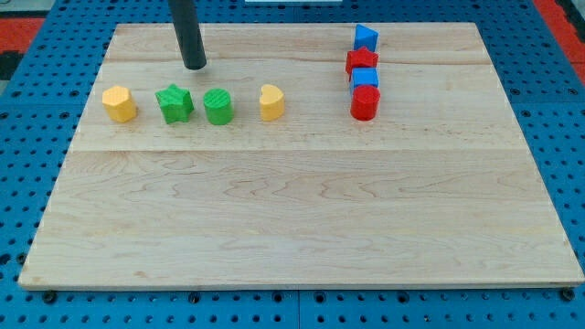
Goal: Push yellow heart towards top center
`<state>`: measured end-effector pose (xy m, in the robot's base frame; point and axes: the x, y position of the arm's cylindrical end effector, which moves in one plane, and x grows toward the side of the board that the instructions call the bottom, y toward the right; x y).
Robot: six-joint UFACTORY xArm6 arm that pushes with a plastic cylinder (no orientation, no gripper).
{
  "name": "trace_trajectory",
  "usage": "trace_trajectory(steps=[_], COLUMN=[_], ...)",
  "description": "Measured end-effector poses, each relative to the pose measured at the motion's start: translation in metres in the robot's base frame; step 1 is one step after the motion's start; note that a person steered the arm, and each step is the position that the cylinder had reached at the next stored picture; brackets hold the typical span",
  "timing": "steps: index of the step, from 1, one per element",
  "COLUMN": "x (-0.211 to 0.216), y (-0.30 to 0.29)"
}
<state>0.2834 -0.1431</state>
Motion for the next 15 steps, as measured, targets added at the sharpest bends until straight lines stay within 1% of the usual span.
trace_trajectory(steps=[3,4,5,6,9,10,11,12,14,15], x=[-0.001,-0.030,-0.046,-0.046,0.012,0.044,0.096,0.134,0.110,0.053], y=[0.013,0.058,0.122,0.163,0.161,0.157,0.137,0.151,0.102,0.079])
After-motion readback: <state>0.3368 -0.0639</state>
